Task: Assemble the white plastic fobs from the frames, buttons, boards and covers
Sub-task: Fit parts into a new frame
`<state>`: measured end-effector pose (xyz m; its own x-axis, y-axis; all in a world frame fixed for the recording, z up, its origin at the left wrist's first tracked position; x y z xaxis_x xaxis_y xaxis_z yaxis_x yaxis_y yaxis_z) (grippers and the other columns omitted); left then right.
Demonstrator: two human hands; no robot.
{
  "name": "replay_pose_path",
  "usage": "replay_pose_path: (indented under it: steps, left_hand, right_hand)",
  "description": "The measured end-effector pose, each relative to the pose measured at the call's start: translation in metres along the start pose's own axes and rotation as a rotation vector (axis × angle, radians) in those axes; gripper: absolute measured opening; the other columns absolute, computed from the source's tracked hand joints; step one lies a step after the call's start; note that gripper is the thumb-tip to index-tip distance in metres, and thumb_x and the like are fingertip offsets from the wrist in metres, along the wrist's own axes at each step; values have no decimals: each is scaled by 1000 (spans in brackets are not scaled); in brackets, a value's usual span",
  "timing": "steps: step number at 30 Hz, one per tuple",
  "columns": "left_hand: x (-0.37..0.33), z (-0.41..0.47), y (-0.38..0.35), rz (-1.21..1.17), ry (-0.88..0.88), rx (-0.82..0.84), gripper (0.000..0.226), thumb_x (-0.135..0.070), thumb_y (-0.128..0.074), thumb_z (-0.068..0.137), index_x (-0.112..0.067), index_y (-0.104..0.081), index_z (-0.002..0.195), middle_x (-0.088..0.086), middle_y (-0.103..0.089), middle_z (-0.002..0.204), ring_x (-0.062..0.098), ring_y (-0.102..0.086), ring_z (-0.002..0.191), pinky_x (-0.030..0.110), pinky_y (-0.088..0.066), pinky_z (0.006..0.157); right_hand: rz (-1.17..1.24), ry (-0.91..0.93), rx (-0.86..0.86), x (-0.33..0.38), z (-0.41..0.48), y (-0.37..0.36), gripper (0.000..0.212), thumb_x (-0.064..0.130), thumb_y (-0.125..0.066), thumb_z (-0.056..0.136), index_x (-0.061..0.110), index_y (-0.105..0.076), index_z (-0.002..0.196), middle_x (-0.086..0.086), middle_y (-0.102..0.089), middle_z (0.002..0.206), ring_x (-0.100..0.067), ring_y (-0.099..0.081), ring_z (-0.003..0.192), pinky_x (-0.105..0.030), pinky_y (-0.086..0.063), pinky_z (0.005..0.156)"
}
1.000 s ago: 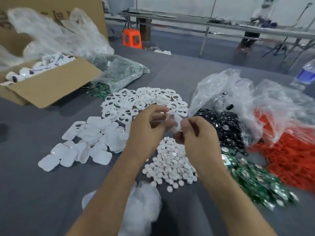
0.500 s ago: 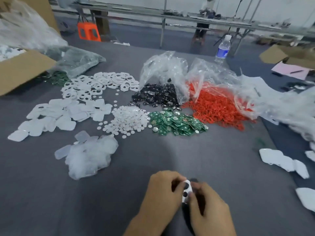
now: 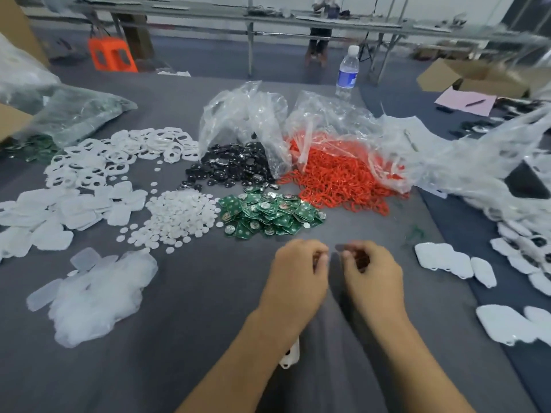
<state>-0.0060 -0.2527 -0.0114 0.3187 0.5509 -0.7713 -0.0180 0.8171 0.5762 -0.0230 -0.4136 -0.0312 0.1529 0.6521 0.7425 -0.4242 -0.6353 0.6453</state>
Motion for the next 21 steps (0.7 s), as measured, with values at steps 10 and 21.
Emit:
replay_pose_path:
  steps: [10,21]
  left_hand:
    - [12,127,-116,62,175,100,25,-12,-49,101,-1,-64,118,19,-62,120,36,-57,115,40,-40,99]
    - [2,101,-72,-325,100,58,21,-11,-66,98,-8,-69,118,4,-72,106,14,-68,99,26,-51,93]
  right_hand:
    - [-154,32,-45,-29,123,-21,21,17,-66,92,12,-75,110,-14,-64,101,-30,-60,97,-39,-46,85]
    - [177,41,-174,-34,79,5,10,26,-59,97,26,-61,87,11,-67,80,-4,-62,77,-26,-47,72]
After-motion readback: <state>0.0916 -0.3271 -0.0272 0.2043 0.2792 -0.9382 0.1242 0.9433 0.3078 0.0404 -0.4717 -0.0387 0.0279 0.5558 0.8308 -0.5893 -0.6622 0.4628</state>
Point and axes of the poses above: each hand's wrist, its own z-axis towards the middle knuckle, its own y-axis out of the back of the hand, x = y × z, the point moved 8 cm from there along z, towards the middle knuckle
